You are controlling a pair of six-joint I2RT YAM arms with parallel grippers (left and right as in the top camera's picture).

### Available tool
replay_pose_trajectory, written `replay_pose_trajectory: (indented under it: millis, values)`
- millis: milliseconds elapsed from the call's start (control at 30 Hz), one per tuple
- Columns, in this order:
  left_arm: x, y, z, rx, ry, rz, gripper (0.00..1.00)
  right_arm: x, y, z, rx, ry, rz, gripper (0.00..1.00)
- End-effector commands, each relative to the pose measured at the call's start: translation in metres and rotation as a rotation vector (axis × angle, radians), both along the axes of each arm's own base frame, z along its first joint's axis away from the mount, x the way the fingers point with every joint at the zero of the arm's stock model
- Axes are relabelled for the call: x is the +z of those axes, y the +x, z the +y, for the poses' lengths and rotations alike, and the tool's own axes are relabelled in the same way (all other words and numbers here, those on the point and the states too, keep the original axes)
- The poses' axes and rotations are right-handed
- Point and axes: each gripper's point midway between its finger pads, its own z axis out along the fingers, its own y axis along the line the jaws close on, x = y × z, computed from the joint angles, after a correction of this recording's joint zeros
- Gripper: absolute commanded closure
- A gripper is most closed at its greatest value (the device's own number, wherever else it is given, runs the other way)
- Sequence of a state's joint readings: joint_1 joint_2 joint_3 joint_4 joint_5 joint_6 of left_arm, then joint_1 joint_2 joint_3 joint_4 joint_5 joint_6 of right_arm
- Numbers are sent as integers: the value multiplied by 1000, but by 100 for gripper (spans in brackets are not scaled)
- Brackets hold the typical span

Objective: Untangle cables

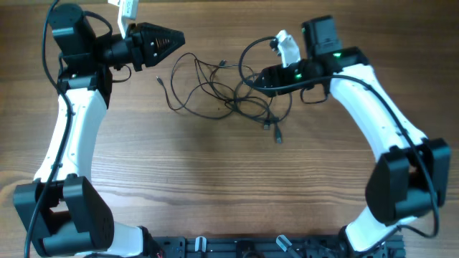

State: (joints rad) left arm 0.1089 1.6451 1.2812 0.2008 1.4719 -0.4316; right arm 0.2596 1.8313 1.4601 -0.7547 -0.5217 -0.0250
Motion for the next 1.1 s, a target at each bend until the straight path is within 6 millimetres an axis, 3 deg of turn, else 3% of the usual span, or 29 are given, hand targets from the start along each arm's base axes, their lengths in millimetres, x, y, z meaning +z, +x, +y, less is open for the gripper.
replay_pose_trajectory:
  millis: [0, 100, 167, 433, 633, 667, 700, 733, 767, 800, 867, 1000, 1067]
  values:
    - [7, -4, -3, -6, 1, -10, 65, -59, -22, 7, 40, -136, 104, 26]
    - [4, 3, -1, 35, 7, 3, 49, -68, -45, 34, 223, -146, 80, 22]
    - [1, 5, -1, 50, 8, 28, 45, -69, -55, 41, 292, -158, 72, 19]
    - [-3, 5, -1, 51, 14, 32, 43, -79, -67, 42, 352, -158, 108, 14]
    - [-4, 4, -1, 51, 13, 40, 42, -113, -70, 55, 394, -97, 171, 15]
    - [-4, 4, -1, 51, 13, 39, 41, -118, -69, 56, 392, -90, 176, 24]
    - [-4, 4, -1, 51, 13, 39, 40, -118, -67, 57, 379, -89, 175, 47]
    - [-4, 4, -1, 51, 13, 39, 41, -118, -65, 58, 358, -84, 179, 85]
    - [-4, 4, -1, 52, 13, 39, 40, -116, -62, 59, 323, -77, 188, 96]
    - [-4, 4, -1, 51, 16, 30, 40, -114, -59, 61, 296, -72, 195, 96]
    - [-10, 7, 1, 74, 28, 36, 40, -96, -49, 64, 260, -59, 185, 96]
    - [-48, 18, 7, 196, 129, 119, 34, -8, -17, 46, 96, -77, 54, 96]
    - [-68, 10, 2, 189, 197, 132, 31, 75, -15, 21, -8, -82, -76, 96]
